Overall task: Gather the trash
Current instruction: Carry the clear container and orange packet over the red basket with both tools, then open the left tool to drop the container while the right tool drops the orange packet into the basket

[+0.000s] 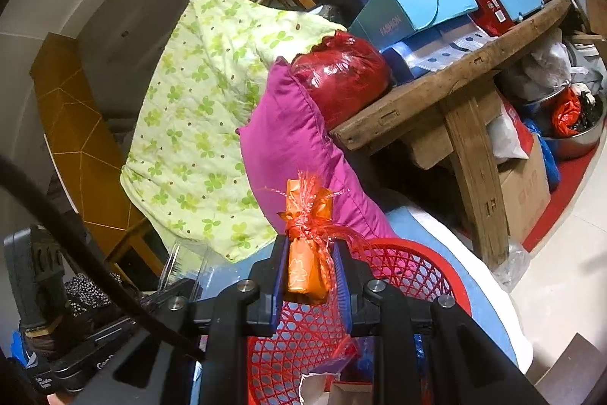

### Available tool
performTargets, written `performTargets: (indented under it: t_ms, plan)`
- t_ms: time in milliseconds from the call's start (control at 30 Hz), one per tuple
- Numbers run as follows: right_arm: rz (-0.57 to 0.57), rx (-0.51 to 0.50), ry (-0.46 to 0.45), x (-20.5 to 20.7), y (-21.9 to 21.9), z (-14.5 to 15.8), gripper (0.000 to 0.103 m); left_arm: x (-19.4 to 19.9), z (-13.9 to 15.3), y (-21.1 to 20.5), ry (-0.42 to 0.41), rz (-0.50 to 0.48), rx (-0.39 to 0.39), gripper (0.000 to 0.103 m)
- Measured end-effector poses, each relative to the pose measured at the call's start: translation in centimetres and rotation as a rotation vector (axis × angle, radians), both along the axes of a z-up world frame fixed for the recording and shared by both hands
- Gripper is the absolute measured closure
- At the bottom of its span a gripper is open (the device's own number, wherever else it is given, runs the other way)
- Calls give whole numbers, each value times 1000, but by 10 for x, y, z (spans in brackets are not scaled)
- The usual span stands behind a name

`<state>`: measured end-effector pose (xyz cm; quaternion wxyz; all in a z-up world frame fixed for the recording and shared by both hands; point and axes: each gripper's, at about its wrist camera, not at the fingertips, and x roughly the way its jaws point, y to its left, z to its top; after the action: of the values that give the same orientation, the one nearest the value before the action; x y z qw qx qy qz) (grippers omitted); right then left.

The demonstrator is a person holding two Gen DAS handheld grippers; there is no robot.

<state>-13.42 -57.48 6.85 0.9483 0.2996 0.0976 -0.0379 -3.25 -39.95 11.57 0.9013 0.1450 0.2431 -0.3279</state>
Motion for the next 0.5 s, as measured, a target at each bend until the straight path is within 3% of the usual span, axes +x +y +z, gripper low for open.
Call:
performTargets:
  t_ms: [200, 400, 500]
  plan:
    - [9, 52, 86, 13, -6, -12, 77, 13, -11, -2, 77, -34, -29, 100]
    - [21, 106, 110, 18, -11, -21, 76, 24, -26, -4, 155, -74, -59, 100]
    - [24, 131, 110, 18, -14, -24, 76, 28, -30, -2, 174, -73, -70, 93]
